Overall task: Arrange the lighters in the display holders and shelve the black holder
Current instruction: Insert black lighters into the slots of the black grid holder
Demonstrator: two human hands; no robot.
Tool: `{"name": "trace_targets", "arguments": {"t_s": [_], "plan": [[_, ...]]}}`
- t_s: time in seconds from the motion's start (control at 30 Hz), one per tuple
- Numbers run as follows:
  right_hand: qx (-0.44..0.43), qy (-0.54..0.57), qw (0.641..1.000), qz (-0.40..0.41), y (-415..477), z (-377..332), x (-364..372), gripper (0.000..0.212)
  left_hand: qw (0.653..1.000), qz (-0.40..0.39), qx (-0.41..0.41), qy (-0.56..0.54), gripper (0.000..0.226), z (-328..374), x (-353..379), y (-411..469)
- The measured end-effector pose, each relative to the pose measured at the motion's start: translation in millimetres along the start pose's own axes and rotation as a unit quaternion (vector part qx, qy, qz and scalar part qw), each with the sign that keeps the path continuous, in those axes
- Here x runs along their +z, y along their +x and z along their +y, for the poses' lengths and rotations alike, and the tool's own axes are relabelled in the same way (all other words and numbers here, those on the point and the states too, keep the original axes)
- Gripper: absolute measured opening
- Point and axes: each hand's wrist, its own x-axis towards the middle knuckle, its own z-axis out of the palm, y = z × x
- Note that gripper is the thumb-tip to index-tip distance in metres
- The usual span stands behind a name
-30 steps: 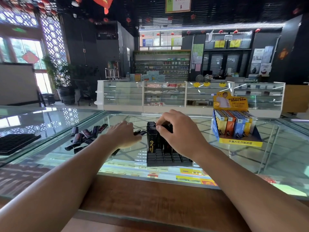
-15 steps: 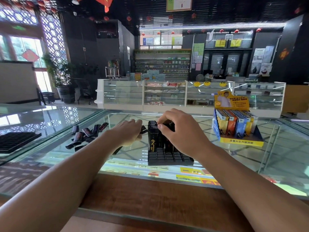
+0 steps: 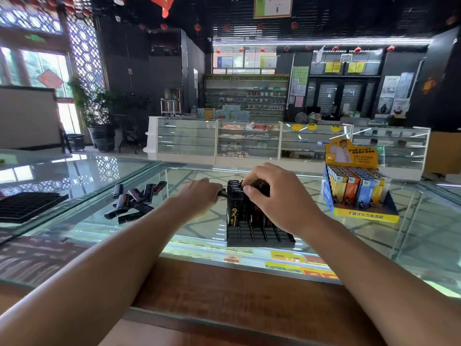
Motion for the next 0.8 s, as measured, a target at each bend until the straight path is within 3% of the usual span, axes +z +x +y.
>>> {"name": "trace_targets", "arguments": {"t_s": [0.1, 0.17, 0.27, 0.33, 0.43, 0.53, 0.6, 0.7, 0.8], "plan": [[-0.002, -0.003, 1.0, 0.002, 0, 1, -1, 0.004, 0.991, 0.023, -0.018, -0.133, 0.016, -11, -1, 0], [-0.007, 0.003, 1.0, 0.023, 0, 1, -1, 0.006, 0.967, 0.05, -0.025, -0.248, 0.014, -16, -11, -1], [-0.003, 0.012, 0.997, 0.075, 0, 1, -4, 0.022, 0.924, 0.155, 0.018, -0.349, 0.022, -13, -32, -7], [0.001, 0.022, 0.995, 0.101, 1, 1, -6, 0.033, 0.906, 0.209, 0.056, -0.365, 0.031, -2, -44, -12], [-0.008, 0.039, 0.991, 0.129, 2, 1, -8, 0.047, 0.918, 0.251, 0.123, -0.28, 0.034, 17, -53, -17], [-0.029, 0.075, 0.984, 0.159, 3, -1, -11, 0.038, 0.918, 0.256, 0.167, -0.254, 0.035, 26, -51, -17], [-0.04, 0.092, 0.98, 0.17, 4, -2, -13, 0.021, 0.918, 0.247, 0.17, -0.259, 0.034, 27, -49, -16], [0.005, 0.152, 0.973, 0.175, 3, -4, -14, 0.014, 0.913, 0.221, 0.163, -0.302, 0.028, 21, -45, -13], [0.087, 0.282, 0.943, 0.156, 3, -5, -20, 0.012, 0.89, 0.194, 0.073, -0.406, 0.031, 15, -37, -8]]}}
